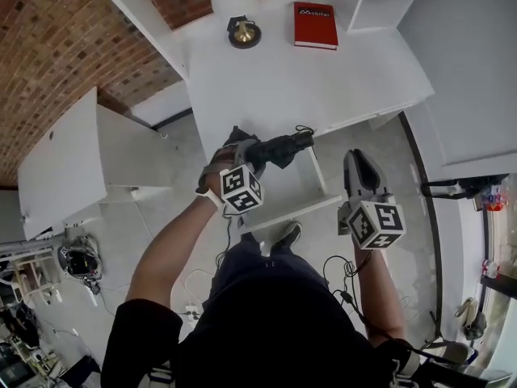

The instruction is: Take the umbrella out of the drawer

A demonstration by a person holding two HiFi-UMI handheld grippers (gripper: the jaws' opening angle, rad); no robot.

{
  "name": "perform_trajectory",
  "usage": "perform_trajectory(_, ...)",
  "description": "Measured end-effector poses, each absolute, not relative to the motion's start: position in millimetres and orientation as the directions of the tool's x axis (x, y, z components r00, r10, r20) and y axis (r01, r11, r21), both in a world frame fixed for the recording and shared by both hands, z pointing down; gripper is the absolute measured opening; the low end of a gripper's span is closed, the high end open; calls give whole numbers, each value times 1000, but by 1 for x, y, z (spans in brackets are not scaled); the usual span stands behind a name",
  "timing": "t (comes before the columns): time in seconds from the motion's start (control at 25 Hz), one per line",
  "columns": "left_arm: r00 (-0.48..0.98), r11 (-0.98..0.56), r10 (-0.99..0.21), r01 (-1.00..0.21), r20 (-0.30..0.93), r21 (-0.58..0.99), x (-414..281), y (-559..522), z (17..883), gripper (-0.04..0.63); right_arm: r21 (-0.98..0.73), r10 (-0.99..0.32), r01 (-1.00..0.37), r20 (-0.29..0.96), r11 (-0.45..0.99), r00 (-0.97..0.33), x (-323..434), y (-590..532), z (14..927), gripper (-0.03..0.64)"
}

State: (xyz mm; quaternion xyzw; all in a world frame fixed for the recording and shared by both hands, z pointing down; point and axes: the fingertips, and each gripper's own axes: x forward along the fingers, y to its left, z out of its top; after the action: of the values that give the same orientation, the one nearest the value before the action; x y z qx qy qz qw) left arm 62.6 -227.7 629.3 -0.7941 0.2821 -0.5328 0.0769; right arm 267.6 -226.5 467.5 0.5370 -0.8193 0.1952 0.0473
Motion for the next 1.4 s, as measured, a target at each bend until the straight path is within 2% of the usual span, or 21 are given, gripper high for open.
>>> perform_trajectory(0.16,218,-801,-567,-371,794,-470,31,-261,613,258,-238,-874,-907,270,347,-405,265,-232,445,54)
perform_trajectory(0.4,170,-807,-546,-369,820,-461,0,-302,629,258,-222,-887,-928,293,298,-355,264,-231,440,49)
perform_trajectory(0.64,145,-848,-498,-288,855,-445,-15,-345,661,258,-192,-913,-963,328,188,-243,284,-222,439,49)
perform_trajectory(0.88,113,-840,-490,-326,865,-433,-28,-384,680,258,-166,-930,-982,338,92,-144,294,-224,438,48)
perform_trajectory(1.16,113,-878,-460,-210,881,-431,-26,-387,702,258,-147,-934,-988,345,44,-93,289,-229,440,48)
perform_trajectory(1.4,133,-858,-479,-281,868,-430,-31,-391,705,278,-145,-932,-989,352,36,-85,280,-228,444,48)
